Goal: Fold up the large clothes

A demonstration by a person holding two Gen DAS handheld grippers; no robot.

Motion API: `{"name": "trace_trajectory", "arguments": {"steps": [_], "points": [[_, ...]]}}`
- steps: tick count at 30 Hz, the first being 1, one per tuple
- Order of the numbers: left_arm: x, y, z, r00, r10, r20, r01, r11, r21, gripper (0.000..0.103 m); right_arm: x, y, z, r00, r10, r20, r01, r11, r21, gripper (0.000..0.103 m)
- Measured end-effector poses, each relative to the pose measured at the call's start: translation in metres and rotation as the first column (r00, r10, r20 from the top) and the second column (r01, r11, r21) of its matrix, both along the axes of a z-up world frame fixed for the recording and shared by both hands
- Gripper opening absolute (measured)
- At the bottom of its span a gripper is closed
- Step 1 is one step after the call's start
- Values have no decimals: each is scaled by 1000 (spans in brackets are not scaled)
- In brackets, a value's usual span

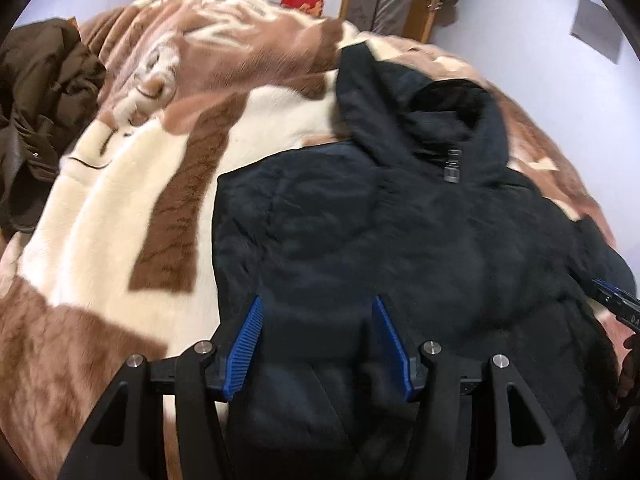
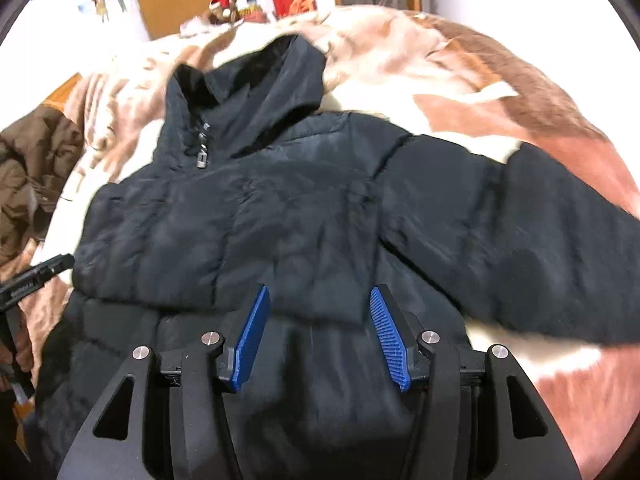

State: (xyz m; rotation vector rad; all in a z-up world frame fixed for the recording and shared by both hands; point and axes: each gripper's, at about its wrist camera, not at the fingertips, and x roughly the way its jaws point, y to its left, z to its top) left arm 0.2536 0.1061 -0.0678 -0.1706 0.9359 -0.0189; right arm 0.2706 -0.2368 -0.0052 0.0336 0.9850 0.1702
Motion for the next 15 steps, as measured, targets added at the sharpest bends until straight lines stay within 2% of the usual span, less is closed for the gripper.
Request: {"name": "trace_trajectory", "arguments": {"steps": [8,15], "points": [[-82,-38,34,999,-21,37,22,1000,-20,59,-82,-49,32,994,-102,43,100,994,41,54],[-116,-63,43,999,-40,26,42,997,-71,59,-119,-82,41,983,-177,47,173,982,77,56]]}}
